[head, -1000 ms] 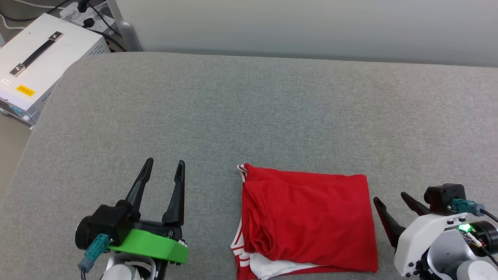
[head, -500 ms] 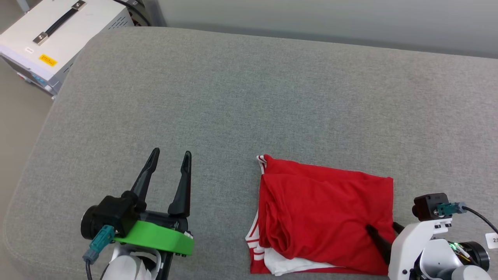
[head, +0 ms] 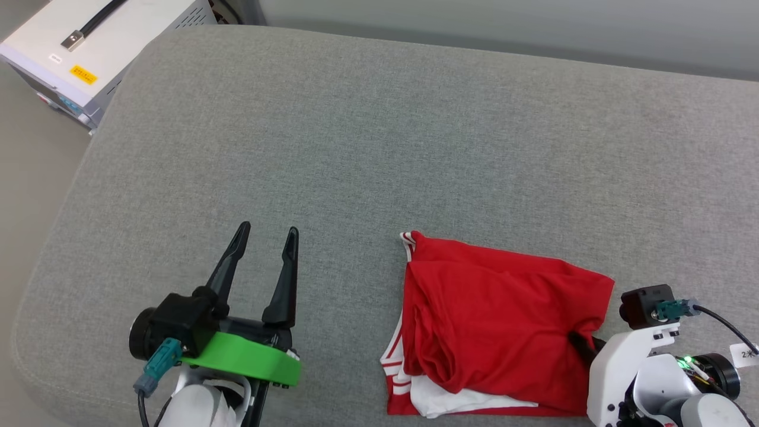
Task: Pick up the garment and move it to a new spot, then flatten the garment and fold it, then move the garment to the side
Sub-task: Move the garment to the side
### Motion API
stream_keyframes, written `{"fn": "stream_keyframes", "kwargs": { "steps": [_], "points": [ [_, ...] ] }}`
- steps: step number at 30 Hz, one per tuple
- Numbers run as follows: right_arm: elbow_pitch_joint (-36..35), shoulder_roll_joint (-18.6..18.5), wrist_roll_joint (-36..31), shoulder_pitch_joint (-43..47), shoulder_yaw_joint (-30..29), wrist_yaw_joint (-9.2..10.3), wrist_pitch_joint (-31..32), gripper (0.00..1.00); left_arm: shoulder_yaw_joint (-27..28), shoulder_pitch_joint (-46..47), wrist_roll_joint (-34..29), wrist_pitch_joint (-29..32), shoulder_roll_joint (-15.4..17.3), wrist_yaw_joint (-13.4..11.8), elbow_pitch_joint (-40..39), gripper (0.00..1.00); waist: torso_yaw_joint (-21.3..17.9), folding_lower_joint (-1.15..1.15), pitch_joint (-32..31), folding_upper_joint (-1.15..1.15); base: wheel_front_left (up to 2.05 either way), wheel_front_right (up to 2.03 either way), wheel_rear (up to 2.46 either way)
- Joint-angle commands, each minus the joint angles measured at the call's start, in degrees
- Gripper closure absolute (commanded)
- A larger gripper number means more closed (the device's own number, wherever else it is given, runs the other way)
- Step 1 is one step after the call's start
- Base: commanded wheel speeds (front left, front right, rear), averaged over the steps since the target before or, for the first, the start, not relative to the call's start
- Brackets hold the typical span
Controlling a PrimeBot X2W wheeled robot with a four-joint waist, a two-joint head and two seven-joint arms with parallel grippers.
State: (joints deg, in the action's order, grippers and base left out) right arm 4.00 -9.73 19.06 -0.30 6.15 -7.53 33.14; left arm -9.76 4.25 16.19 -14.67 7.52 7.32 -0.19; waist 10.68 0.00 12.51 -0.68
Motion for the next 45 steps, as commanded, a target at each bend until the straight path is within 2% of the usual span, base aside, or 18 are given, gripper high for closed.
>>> {"fn": "stream_keyframes", "kwargs": {
  "steps": [1,6,17,19,23,26,33,38,45],
  "points": [
    [1.0,-1.2,-1.1,-0.1,1.4,0.04,-0.3,1.00,-0.2,0.4,-0.2,-0.3,0.1,0.2,0.4,0.00,-1.1,0.00,-0.9,0.68,0.00,0.00,0.00],
    [-2.9,-5.8,-3.1,-1.8,4.1,0.04,-1.8,1.00,-0.4,-0.1,-0.2,-0.3,0.5,0.2,0.5,0.00,-3.8,0.00,-2.1,0.68,0.00,0.00,0.00],
    [-10.5,-23.0,-7.2,-7.8,12.8,0.04,-0.8,1.00,-3.0,-0.4,-1.0,-0.3,0.8,0.2,-1.1,0.00,-14.5,0.00,-1.6,0.68,0.00,0.00,0.00],
    [-11.4,-26.7,-6.6,-9.1,13.3,0.04,-0.3,1.00,-4.0,0.1,-1.3,-0.3,0.3,0.2,-2.4,0.00,-17.5,0.00,-0.4,0.68,0.00,0.00,0.00],
    [-11.1,-32.1,-7.5,-11.9,13.3,0.04,-1.1,1.00,-5.6,1.7,-0.8,-0.3,-0.4,0.2,-4.2,0.00,-20.9,0.00,2.4,0.68,0.00,0.00,0.00],
    [-10.1,-32.8,-7.3,-14.9,12.1,0.04,-1.9,1.00,-6.3,3.3,-0.3,-0.3,0.1,0.2,-6.2,0.00,-23.3,0.00,5.5,0.68,0.00,0.00,0.00],
    [-3.4,-35.3,-8.1,-19.4,6.7,0.04,-5.6,1.00,-7.0,7.0,-1.8,-0.3,3.0,0.2,-9.7,0.00,-25.2,0.00,13.2,0.68,0.00,0.00,0.00],
    [2.2,-36.3,-8.8,-20.5,1.0,0.04,-8.6,1.00,-6.3,9.3,-2.4,-0.3,4.2,0.2,-12.1,0.00,-25.1,0.00,18.2,0.68,0.00,0.00,0.00],
    [14.6,-38.6,-11.2,-21.4,-9.4,0.04,-15.3,1.00,-7.2,11.5,-2.9,-0.3,6.2,0.2,-15.5,0.00,-23.1,0.00,22.6,0.68,0.00,0.00,0.00]
  ]
}}
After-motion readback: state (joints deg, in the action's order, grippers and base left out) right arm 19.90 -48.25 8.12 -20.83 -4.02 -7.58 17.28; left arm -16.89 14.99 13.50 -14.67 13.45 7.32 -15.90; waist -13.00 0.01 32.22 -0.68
